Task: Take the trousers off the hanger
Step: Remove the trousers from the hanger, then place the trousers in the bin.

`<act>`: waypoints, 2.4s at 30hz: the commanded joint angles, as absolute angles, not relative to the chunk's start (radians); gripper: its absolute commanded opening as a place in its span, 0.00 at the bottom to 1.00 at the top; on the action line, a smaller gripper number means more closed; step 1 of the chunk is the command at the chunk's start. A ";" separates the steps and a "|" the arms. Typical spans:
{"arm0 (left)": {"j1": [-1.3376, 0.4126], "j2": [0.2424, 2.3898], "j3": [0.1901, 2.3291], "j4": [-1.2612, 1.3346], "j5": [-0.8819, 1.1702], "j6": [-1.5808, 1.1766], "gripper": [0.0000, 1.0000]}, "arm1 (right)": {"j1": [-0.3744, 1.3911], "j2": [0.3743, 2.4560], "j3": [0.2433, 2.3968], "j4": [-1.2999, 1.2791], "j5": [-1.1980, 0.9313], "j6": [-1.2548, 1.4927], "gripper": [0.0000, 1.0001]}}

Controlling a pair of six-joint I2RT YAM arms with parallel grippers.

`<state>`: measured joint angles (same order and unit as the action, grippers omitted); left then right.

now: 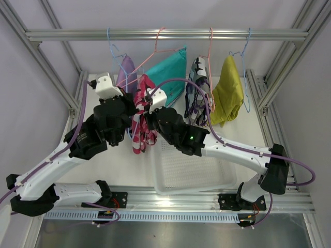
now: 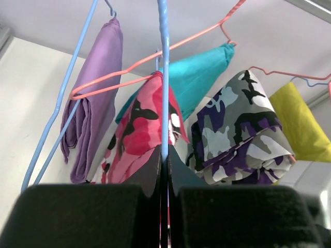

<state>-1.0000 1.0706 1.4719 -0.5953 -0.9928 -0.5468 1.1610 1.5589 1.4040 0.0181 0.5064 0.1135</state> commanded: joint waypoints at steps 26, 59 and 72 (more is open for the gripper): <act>-0.989 1.040 1.379 -0.603 -1.174 -0.630 0.00 | 1.164 1.342 1.704 -0.204 0.485 0.060 0.00; -0.977 0.969 0.989 -0.761 -1.129 -0.882 0.00 | 1.161 1.083 1.867 -0.420 0.670 -0.112 0.00; -0.979 0.917 1.009 -0.874 -1.137 -0.951 0.00 | 1.161 0.738 1.396 -0.471 0.666 -0.005 0.00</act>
